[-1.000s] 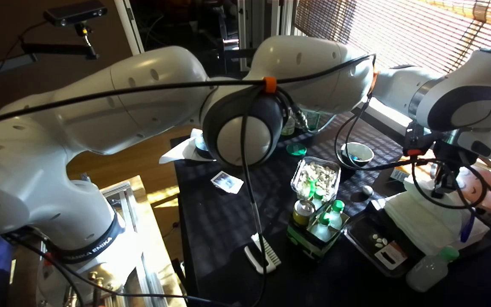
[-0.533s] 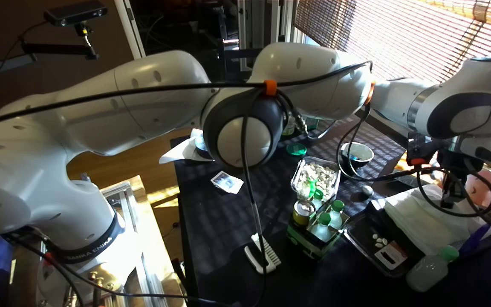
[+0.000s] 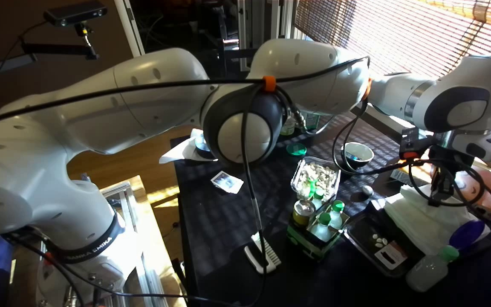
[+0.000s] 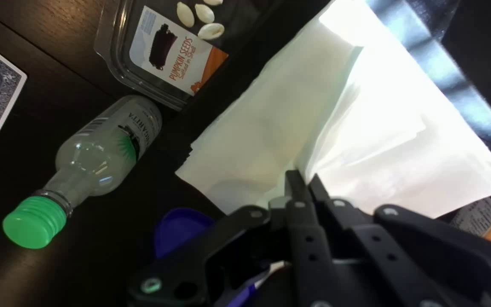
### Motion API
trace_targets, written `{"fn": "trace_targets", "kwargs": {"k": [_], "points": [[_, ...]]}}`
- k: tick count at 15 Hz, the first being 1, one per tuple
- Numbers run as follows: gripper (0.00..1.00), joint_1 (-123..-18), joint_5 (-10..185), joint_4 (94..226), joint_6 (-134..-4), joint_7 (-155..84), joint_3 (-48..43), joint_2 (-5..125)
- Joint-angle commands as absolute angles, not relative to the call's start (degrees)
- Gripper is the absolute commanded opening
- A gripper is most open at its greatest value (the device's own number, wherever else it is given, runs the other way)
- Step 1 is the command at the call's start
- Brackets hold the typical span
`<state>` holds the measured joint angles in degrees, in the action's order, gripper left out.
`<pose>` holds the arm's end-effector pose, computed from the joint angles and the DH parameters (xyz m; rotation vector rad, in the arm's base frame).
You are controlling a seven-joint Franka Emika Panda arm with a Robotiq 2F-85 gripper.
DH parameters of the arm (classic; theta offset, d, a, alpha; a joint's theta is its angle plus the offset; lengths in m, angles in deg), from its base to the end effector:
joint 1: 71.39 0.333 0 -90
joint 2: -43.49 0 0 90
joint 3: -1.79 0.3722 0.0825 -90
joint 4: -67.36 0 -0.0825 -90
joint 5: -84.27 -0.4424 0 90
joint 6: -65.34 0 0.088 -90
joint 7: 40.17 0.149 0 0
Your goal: Put the paper towel on the piles of paper towels
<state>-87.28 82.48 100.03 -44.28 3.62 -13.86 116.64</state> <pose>0.8567 -0.3573 0.1918 2.4771 -1.5563 0.1804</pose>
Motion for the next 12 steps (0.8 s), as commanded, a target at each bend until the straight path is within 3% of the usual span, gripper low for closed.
{"fn": "trace_targets", "kwargs": {"k": [1, 2, 12], "points": [[0.28, -87.03, 82.0, 99.89, -40.91, 6.18, -13.81, 115.84], [0.29, -87.11, 81.85, 99.81, -40.47, 6.78, -13.69, 115.8], [0.98, -88.09, 80.45, 99.1, -34.19, 9.68, -12.88, 112.21]]}}
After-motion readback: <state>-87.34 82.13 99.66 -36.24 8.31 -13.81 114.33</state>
